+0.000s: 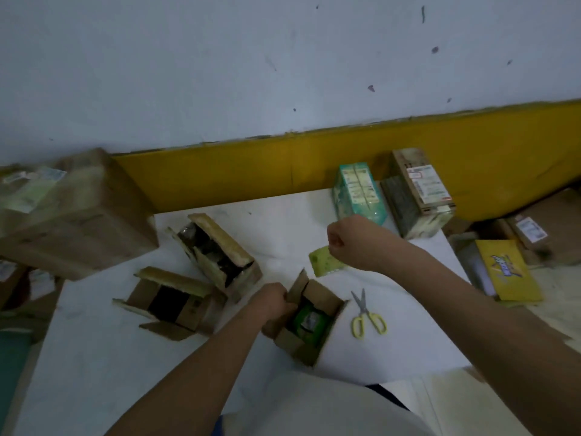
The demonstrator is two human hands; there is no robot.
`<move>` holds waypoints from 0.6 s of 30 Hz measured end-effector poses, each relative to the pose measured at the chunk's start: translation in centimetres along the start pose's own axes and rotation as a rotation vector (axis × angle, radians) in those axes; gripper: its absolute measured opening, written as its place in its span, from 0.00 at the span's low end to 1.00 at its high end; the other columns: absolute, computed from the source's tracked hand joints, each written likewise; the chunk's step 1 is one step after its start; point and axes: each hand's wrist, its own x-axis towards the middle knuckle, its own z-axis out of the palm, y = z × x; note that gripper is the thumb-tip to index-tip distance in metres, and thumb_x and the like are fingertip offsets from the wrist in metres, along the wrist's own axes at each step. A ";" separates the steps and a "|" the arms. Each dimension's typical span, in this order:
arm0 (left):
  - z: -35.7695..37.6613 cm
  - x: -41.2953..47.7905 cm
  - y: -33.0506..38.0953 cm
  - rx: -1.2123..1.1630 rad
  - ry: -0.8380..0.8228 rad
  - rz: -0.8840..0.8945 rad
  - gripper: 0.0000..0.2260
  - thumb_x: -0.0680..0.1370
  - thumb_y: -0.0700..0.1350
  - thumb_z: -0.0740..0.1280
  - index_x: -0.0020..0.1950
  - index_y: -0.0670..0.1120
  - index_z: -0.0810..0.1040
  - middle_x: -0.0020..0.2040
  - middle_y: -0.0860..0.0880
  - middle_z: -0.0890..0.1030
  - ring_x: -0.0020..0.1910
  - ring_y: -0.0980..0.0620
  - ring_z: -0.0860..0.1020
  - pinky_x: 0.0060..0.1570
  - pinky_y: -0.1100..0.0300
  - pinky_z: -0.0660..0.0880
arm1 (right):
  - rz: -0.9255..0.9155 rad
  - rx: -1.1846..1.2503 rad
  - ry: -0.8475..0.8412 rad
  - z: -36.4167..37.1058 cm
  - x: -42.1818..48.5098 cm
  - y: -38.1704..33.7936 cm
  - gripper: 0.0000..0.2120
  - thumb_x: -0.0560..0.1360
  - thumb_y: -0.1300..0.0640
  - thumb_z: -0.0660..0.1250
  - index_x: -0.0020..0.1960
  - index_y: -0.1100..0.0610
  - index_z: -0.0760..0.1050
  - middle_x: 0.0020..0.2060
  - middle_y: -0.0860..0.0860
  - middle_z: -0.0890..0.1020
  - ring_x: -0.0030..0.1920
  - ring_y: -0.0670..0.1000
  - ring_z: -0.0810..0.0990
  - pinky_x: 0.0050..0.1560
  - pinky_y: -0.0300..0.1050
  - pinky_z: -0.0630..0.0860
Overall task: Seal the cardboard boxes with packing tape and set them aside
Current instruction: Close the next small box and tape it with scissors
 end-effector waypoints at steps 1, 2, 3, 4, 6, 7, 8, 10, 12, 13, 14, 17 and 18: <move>0.5 0.0 0.2 -0.016 0.002 -0.014 0.20 0.74 0.59 0.66 0.49 0.41 0.79 0.48 0.41 0.81 0.49 0.42 0.80 0.43 0.59 0.72 | -0.014 -0.075 -0.014 -0.3 -0.4 0.3 0.06 0.80 0.56 0.59 0.49 0.56 0.74 0.47 0.55 0.78 0.47 0.54 0.77 0.42 0.41 0.68; 1.1 -0.1 0.3 -0.066 0.023 -0.021 0.19 0.75 0.57 0.67 0.49 0.40 0.80 0.48 0.41 0.82 0.49 0.43 0.80 0.42 0.60 0.72 | -0.030 -0.163 -0.034 -0.6 -0.7 0.5 0.08 0.81 0.56 0.58 0.52 0.57 0.74 0.50 0.56 0.78 0.50 0.55 0.78 0.42 0.42 0.69; 2.0 -0.2 0.5 -0.166 0.047 -0.039 0.17 0.75 0.54 0.69 0.49 0.40 0.81 0.48 0.40 0.83 0.48 0.43 0.81 0.42 0.59 0.75 | -0.050 -0.242 -0.060 -1.0 -1.1 0.7 0.08 0.82 0.56 0.58 0.55 0.57 0.74 0.51 0.56 0.78 0.52 0.56 0.78 0.43 0.42 0.69; 2.9 -0.3 0.8 -0.330 0.075 -0.070 0.14 0.75 0.52 0.72 0.48 0.40 0.82 0.48 0.41 0.83 0.47 0.44 0.82 0.42 0.56 0.78 | -0.056 -0.303 -0.089 -1.1 -1.3 1.0 0.06 0.82 0.57 0.59 0.55 0.57 0.74 0.50 0.55 0.77 0.53 0.56 0.79 0.43 0.43 0.70; 4.8 -0.7 1.8 -0.714 0.105 -0.184 0.11 0.74 0.47 0.74 0.49 0.40 0.82 0.50 0.39 0.84 0.47 0.44 0.82 0.42 0.51 0.82 | -0.073 -0.362 -0.120 -1.3 -1.7 1.6 0.04 0.79 0.62 0.62 0.50 0.54 0.70 0.45 0.53 0.73 0.48 0.55 0.78 0.41 0.43 0.72; 5.6 -1.0 2.5 -0.893 0.073 -0.250 0.11 0.74 0.43 0.74 0.52 0.39 0.81 0.52 0.37 0.83 0.48 0.43 0.82 0.42 0.50 0.82 | -0.077 -0.371 -0.117 -1.4 -1.9 1.8 0.08 0.77 0.65 0.62 0.47 0.54 0.68 0.42 0.51 0.71 0.44 0.54 0.75 0.40 0.43 0.71; 6.2 -1.4 3.3 -1.059 0.012 -0.308 0.12 0.75 0.40 0.73 0.55 0.37 0.79 0.53 0.37 0.82 0.50 0.42 0.81 0.43 0.50 0.81 | -0.083 -0.381 -0.112 -1.5 -2.2 2.0 0.10 0.76 0.67 0.62 0.45 0.54 0.66 0.39 0.51 0.68 0.41 0.54 0.73 0.37 0.44 0.70; 7.0 -1.8 4.7 -1.299 -0.101 -0.389 0.14 0.75 0.34 0.71 0.59 0.34 0.77 0.52 0.37 0.81 0.50 0.40 0.80 0.51 0.46 0.80 | -0.108 -0.409 -0.082 -1.5 -3.0 2.2 0.12 0.75 0.67 0.63 0.42 0.54 0.63 0.37 0.50 0.65 0.40 0.54 0.70 0.34 0.45 0.66; 7.3 -1.9 5.6 -1.429 -0.146 -0.412 0.15 0.74 0.30 0.69 0.60 0.33 0.76 0.50 0.37 0.81 0.49 0.41 0.80 0.57 0.44 0.77 | -0.193 -0.477 -0.058 -1.3 -4.0 2.5 0.10 0.76 0.67 0.63 0.48 0.53 0.66 0.42 0.51 0.68 0.42 0.54 0.72 0.36 0.45 0.65; 7.4 -1.8 6.0 -1.477 -0.152 -0.417 0.14 0.74 0.29 0.68 0.60 0.33 0.76 0.50 0.38 0.81 0.48 0.42 0.79 0.56 0.45 0.77 | -0.226 -0.485 -0.056 -1.1 -4.5 2.8 0.11 0.76 0.67 0.63 0.52 0.53 0.69 0.45 0.52 0.70 0.45 0.54 0.75 0.38 0.44 0.66; 7.5 -1.8 6.6 -1.521 -0.154 -0.428 0.13 0.74 0.29 0.68 0.59 0.34 0.76 0.49 0.38 0.80 0.46 0.43 0.79 0.55 0.47 0.77 | -0.250 -0.474 -0.047 -0.8 -5.0 3.3 0.12 0.76 0.67 0.62 0.55 0.54 0.71 0.47 0.52 0.72 0.48 0.55 0.77 0.38 0.45 0.67; 8.3 -1.3 8.2 -1.640 -0.155 -0.419 0.12 0.76 0.30 0.67 0.58 0.36 0.76 0.48 0.40 0.80 0.44 0.45 0.79 0.52 0.52 0.76 | -0.283 -0.429 0.002 -0.2 -6.4 4.5 0.13 0.75 0.68 0.62 0.58 0.57 0.74 0.48 0.54 0.75 0.50 0.57 0.78 0.40 0.48 0.74; 8.7 -1.0 8.6 -1.669 -0.149 -0.409 0.12 0.76 0.30 0.68 0.60 0.35 0.76 0.48 0.40 0.80 0.45 0.46 0.79 0.52 0.52 0.77 | -0.301 -0.412 0.011 0.2 -6.9 4.9 0.14 0.75 0.69 0.62 0.58 0.57 0.74 0.48 0.55 0.75 0.50 0.58 0.78 0.40 0.48 0.73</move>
